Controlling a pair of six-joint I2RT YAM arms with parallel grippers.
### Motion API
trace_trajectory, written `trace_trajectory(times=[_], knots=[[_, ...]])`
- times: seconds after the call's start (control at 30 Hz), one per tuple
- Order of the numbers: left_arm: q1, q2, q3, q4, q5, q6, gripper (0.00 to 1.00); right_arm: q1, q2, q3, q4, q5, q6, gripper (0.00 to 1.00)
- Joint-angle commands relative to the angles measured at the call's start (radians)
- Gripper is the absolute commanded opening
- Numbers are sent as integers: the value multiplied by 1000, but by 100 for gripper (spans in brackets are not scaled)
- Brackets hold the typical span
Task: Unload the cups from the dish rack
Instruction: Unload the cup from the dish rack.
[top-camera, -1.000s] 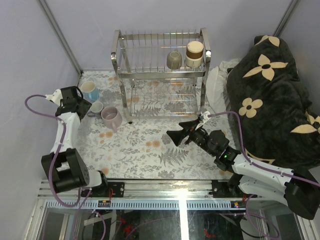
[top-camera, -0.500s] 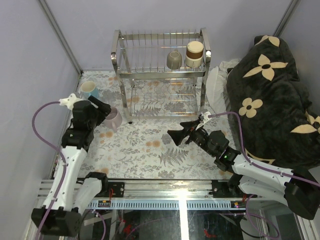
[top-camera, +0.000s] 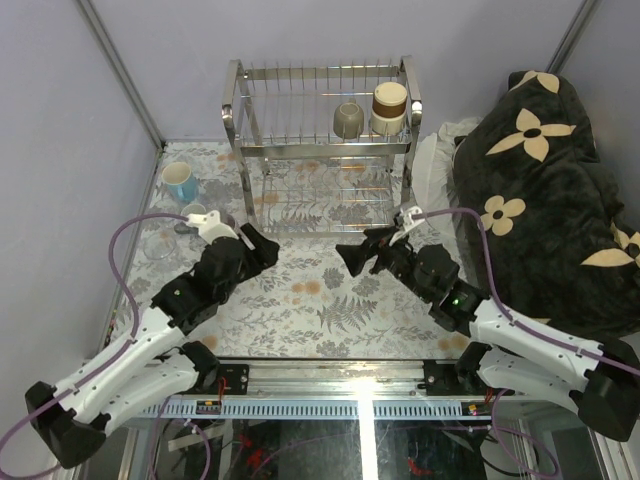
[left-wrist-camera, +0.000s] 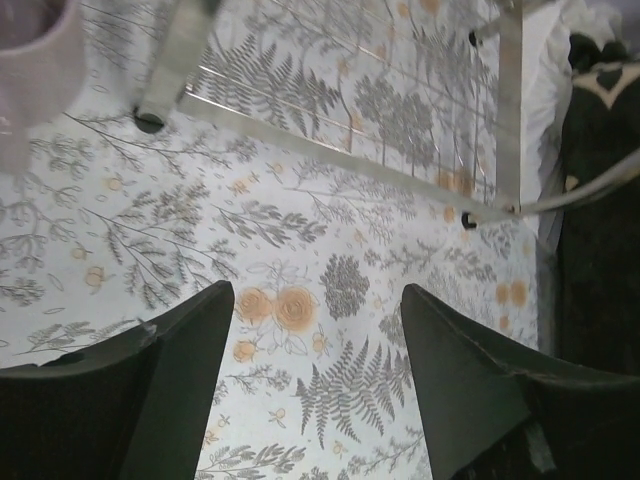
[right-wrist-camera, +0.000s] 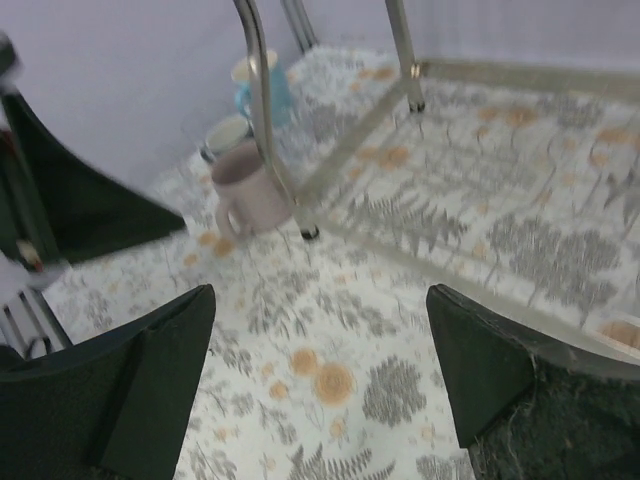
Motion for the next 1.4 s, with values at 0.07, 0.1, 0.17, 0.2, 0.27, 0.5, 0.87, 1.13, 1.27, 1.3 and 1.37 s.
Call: trace_trajectory(times=[0.07,0.1,0.17,0.2,0.27,0.5,0.87,1.13,1.27,1.3,1.37], knots=[[-148,20,-12,112,-175,15,68,-2,34,377,-245,46,-76,92],[-152,15,-16,120,-174,21,68,-2,53,434,-278,45,-88,93],[-158,2,-35,139,-166,27,68,-2,92,535,-317,57,-119,92],[-159,-4,-47,150,-159,31,68,-2,116,588,-336,68,-139,92],[-161,-15,-68,158,-152,35,68,-1,165,684,-367,111,-187,92],[-162,-67,-111,165,-127,41,68,-3,394,1034,-485,312,-367,94],[-162,-88,-126,169,-82,49,68,-26,573,1273,-481,562,-553,96],[-161,-76,-124,180,-53,55,69,-147,599,1323,-546,520,-460,96],[-162,-81,-130,183,-55,54,69,-187,632,1368,-597,499,-418,96],[-161,-80,-129,183,-55,53,69,-198,637,1371,-603,492,-402,96],[-161,-76,-128,183,-46,53,69,-219,649,1374,-609,472,-377,96]])
